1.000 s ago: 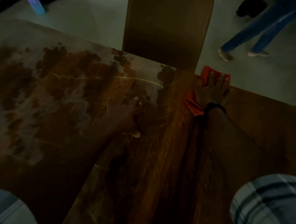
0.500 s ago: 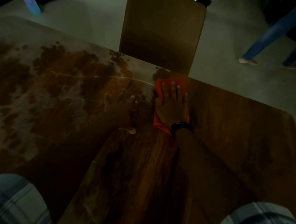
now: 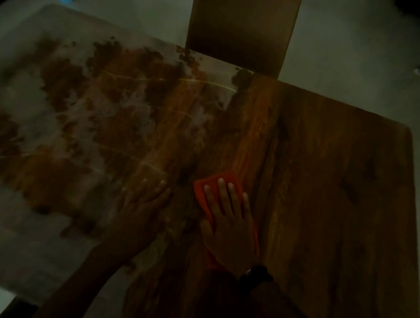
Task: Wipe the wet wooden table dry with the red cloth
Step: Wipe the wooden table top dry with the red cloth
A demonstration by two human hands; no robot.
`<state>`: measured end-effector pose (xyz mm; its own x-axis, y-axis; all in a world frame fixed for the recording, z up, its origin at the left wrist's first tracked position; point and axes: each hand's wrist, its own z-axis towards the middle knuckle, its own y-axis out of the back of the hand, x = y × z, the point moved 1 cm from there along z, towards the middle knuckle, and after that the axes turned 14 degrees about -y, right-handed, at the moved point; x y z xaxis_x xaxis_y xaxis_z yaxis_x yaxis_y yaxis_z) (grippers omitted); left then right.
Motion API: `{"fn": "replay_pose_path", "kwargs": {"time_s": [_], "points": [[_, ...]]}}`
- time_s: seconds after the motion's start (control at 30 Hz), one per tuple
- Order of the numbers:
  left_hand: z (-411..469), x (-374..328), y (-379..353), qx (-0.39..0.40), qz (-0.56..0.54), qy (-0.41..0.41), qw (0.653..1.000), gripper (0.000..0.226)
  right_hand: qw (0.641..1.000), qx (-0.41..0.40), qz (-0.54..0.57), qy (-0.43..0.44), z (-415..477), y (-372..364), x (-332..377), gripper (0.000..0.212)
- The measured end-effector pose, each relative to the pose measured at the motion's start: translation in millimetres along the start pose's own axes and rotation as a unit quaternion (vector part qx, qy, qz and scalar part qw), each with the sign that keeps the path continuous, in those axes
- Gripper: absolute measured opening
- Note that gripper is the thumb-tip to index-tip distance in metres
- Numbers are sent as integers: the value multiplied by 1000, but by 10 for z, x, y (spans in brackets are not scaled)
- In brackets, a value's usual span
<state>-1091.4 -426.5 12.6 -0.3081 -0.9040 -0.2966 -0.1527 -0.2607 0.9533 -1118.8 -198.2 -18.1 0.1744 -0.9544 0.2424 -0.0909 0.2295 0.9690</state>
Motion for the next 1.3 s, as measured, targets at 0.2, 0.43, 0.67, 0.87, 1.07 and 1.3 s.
{"fn": "replay_pose_path", "kwargs": {"time_s": [0.2, 0.43, 0.67, 0.87, 1.07, 1.3], "points": [[-404, -86, 44, 53, 47, -9, 997, 67, 997, 20, -42, -54, 352, 79, -236, 70], [-592, -82, 33, 104, 29, 2, 994, 86, 992, 41, -38, -114, 461, 86, -95, 77], [-561, -169, 80, 94, 4, 31, 995, 86, 999, 1, -21, -50, -494, -87, 244, 68], [-796, -170, 121, 85, 30, 44, 995, 71, 997, 48, -29, 50, -1130, -60, 325, 70], [-1175, -40, 67, 105, 27, 63, 992, 74, 996, 38, -79, -27, -390, -94, 386, 70], [-1317, -122, 37, 97, 2, 94, 991, 73, 997, 34, -54, -40, -334, -150, 586, 66]]}}
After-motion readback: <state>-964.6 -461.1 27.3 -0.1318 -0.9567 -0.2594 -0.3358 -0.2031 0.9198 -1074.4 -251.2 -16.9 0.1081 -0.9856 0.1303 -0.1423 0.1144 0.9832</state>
